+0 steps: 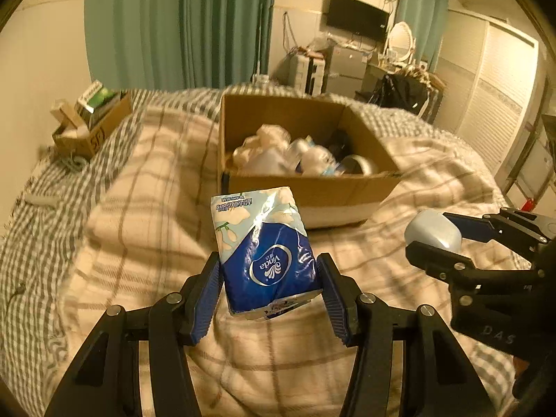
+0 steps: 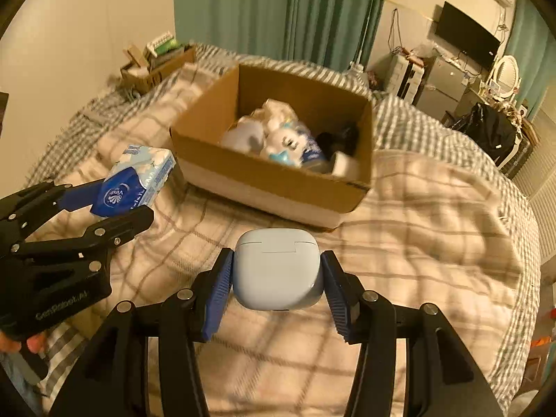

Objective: Organize objects
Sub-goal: 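Drop blue tissue pack with left tool while right tool drops earbud case into box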

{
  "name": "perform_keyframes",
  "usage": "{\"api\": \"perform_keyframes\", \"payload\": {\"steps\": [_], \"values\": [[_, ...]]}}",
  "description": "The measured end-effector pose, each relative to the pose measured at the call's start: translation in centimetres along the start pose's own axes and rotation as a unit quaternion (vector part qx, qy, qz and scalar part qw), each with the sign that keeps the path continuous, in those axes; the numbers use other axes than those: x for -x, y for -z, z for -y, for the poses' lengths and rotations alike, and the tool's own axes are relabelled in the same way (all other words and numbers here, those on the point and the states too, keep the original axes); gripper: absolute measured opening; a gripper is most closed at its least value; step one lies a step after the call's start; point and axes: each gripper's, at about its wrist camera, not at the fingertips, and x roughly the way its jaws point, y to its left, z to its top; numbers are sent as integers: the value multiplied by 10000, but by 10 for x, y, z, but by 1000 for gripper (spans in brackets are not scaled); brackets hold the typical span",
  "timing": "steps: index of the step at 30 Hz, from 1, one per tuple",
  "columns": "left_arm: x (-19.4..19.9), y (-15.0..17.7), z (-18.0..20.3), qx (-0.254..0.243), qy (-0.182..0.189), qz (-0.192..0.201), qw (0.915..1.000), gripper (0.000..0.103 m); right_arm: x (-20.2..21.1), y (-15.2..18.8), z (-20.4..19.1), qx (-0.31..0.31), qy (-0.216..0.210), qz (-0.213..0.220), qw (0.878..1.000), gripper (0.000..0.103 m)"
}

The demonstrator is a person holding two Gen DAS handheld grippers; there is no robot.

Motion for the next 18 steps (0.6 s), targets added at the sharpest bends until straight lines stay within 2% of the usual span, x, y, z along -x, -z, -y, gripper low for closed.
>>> {"api": "perform_keyframes", "payload": {"steps": [9, 12, 15, 18], "values": [[28, -32, 8, -140, 78, 316, 9994, 56, 44, -37, 19, -87, 70, 663, 9977, 50], [30, -56, 6, -124, 196, 434, 9988, 56, 52, -60, 27, -126, 48, 920, 9957, 50], [32, -78, 8, -257, 23, 626, 9977, 56, 55, -84, 33, -148, 48, 1136, 9934, 50], [28, -104, 10, -299, 16, 766, 9966, 56, 53, -108, 39, -112, 59, 1305, 9914, 50]]}}
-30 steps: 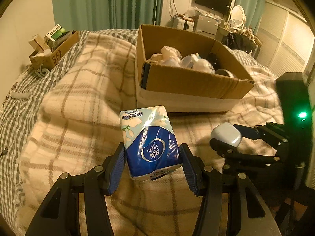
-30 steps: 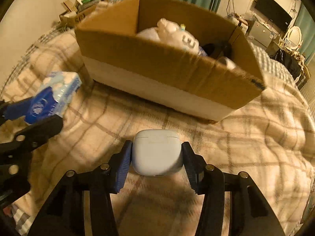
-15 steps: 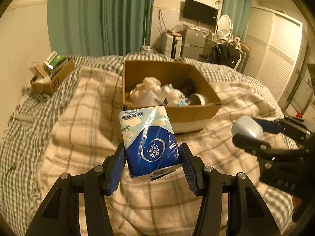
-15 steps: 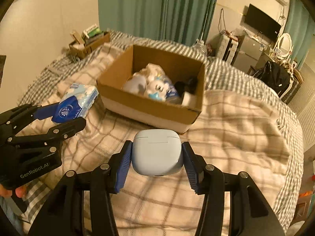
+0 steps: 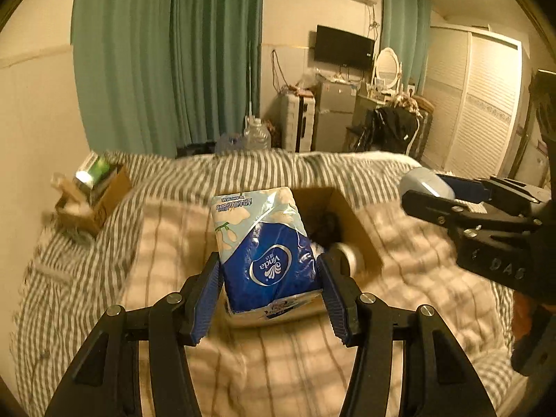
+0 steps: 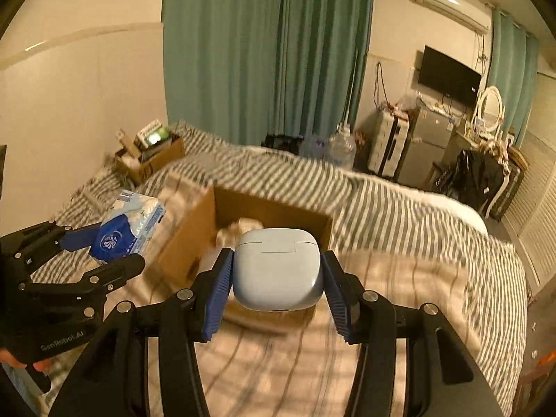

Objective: Organize objects
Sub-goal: 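Drop blue tissue pack with left tool while right tool drops earbud case into box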

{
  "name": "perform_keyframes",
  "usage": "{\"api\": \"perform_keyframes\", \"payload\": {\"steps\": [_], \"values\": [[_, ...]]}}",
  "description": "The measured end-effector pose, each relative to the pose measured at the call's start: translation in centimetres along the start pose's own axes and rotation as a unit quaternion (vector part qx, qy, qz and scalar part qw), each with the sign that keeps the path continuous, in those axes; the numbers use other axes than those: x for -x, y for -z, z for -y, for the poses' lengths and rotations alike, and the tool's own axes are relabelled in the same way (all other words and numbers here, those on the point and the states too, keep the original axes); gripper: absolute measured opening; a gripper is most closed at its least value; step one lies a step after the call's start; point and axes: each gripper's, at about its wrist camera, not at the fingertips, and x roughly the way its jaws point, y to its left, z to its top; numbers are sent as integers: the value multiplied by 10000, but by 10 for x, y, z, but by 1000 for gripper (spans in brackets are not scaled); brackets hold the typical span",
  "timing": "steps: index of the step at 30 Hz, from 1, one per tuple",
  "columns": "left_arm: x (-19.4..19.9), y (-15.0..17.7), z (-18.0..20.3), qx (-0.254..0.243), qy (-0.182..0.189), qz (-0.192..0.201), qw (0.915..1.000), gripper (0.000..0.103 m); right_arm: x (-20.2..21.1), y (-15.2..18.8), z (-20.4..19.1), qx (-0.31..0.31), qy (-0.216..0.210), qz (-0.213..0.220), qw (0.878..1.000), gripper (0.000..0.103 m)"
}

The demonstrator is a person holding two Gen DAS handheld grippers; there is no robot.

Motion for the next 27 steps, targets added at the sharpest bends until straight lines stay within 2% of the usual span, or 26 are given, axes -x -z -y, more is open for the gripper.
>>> {"api": "perform_keyframes", "payload": {"steps": [6, 11, 19, 23, 27], "values": [[-36, -43, 9, -291, -115, 129, 9994, 56, -35, -48, 6, 196, 87, 201, 9996, 50], [-85, -49, 9, -241, -188, -78, 9995, 56, -80, -65, 18, 33, 60, 181, 9998, 50], [-163, -16, 6, -125, -98, -669, 9976, 56, -169, -35, 35, -299, -106, -362, 9988, 50], [-183, -5, 5, -118, -82, -839, 9964, 56, -202, -17, 41, -437, -246, -593, 9970, 50], [-192, 2, 5, -111, -70, -917, 9957, 56, -215, -7, 42, -523, -322, -619, 9962, 50]]}}
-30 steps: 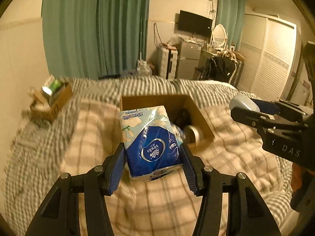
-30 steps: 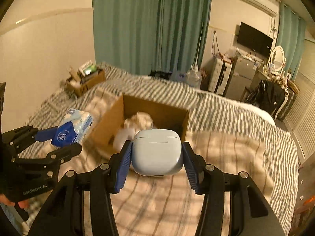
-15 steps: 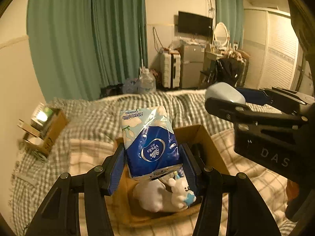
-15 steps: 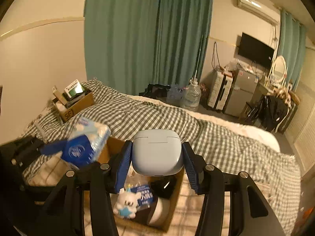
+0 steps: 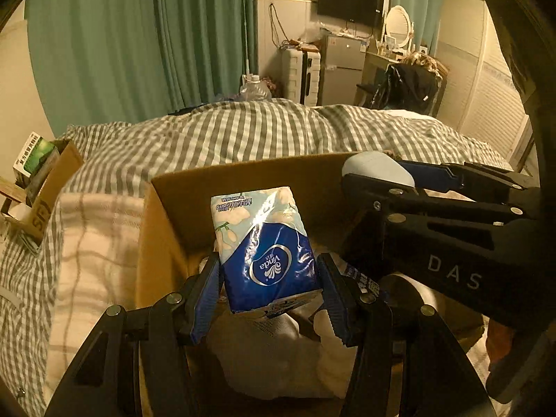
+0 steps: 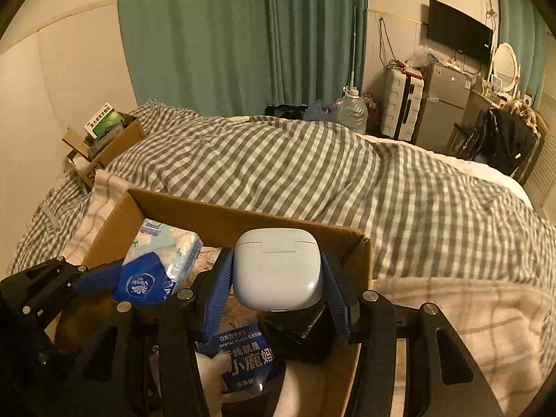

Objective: Organize objects
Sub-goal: 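Drop blue tissue pack with left tool while right tool drops earbud case into box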

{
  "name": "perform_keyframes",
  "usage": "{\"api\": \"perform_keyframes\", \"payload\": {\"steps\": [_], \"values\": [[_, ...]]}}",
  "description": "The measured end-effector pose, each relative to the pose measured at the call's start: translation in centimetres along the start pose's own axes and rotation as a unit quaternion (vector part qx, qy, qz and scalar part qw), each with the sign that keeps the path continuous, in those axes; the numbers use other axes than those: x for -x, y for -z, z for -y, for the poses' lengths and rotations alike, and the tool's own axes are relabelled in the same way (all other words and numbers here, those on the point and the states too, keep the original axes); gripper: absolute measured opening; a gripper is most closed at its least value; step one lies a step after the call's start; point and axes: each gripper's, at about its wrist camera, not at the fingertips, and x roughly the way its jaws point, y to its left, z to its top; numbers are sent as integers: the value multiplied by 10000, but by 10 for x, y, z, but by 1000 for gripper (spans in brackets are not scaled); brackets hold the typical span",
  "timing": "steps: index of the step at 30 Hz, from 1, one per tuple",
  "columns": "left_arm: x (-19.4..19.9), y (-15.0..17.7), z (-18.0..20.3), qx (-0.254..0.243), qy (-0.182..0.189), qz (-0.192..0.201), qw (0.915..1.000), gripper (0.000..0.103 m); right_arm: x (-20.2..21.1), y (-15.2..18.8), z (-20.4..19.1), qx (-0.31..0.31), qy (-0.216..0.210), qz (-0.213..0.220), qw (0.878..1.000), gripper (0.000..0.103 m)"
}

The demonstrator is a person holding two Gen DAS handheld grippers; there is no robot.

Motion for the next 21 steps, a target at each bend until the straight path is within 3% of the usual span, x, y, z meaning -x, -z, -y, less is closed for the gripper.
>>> {"api": "perform_keyframes", "payload": {"steps": [3, 5, 7, 8, 9, 16, 21], "values": [[1, 2, 2, 11, 41, 19, 10000, 59, 4, 1, -2, -7, 50, 185, 9998, 54], [6, 1, 3, 16, 61, 73, 10000, 63, 13, -1, -1, -99, 14, 325, 9994, 78], [14, 0, 3, 41, 28, 127, 9999, 78, 27, -3, 4, -216, 48, 464, 9987, 78], [18, -1, 3, 67, -27, 141, 9999, 91, 32, -5, 6, -251, 72, 471, 9986, 78], [24, -2, 3, 122, -142, 178, 9997, 95, 39, -7, 8, -290, 135, 466, 9984, 78], [83, -12, 3, 166, -254, 407, 9987, 100, 117, -18, 23, -420, 623, 634, 9952, 81], [156, -22, 7, 198, -318, 867, 9955, 103, 191, -21, 19, -365, 890, 906, 9912, 89]]}}
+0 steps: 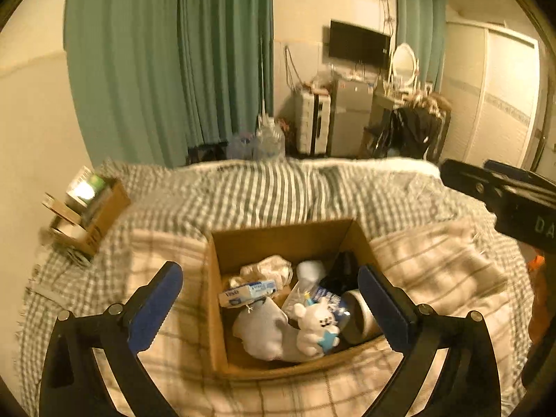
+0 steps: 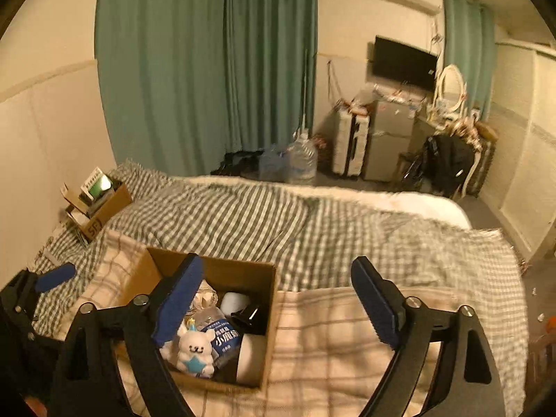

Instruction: Organize objects

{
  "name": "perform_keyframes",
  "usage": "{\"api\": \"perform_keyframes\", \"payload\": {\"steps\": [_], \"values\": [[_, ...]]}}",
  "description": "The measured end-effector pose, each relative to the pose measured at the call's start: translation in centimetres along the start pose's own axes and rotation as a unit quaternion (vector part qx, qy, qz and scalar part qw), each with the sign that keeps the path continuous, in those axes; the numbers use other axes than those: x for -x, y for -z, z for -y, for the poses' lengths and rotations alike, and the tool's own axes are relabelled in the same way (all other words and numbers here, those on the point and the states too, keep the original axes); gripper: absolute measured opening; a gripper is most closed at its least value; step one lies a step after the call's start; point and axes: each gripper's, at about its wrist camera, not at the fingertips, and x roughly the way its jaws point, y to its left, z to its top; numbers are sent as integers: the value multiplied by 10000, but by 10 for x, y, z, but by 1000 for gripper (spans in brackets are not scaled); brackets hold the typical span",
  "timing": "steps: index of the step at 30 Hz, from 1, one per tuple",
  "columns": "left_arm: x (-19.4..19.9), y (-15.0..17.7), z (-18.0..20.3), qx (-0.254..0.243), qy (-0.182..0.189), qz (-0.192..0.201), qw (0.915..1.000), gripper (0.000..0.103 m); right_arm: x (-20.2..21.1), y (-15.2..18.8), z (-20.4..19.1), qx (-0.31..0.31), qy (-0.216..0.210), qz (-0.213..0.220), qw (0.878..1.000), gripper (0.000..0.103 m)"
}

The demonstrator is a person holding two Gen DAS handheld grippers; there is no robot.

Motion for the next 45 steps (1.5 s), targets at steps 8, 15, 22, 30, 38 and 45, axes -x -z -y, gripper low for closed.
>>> {"api": "perform_keyframes", "payload": {"steps": [8, 15, 22, 30, 38, 45], "values": [[92, -17, -4, -68, -123, 604, 9981, 103, 113, -11, 0, 57, 243, 525, 9983, 103], [131, 2, -5, -218, -288, 998, 9944, 103, 161, 15, -8, 88, 281, 844, 9960, 103], [126, 38, -15, -99, -223, 1087, 9938, 103, 159, 78, -10, -351, 320, 916, 9947, 103], [91, 88, -22, 169, -497, 1018, 9934, 103, 109, 122, -20, -68, 546, 1021, 9932, 103], [55, 115, -24, 137, -592, 732, 9955, 103, 60, 148, -32, 43, 597, 582, 9965, 103], [53, 119, -20, -7, -700, 733, 9949, 103, 50, 154, -31, -69, 533, 429, 9976, 103]]}}
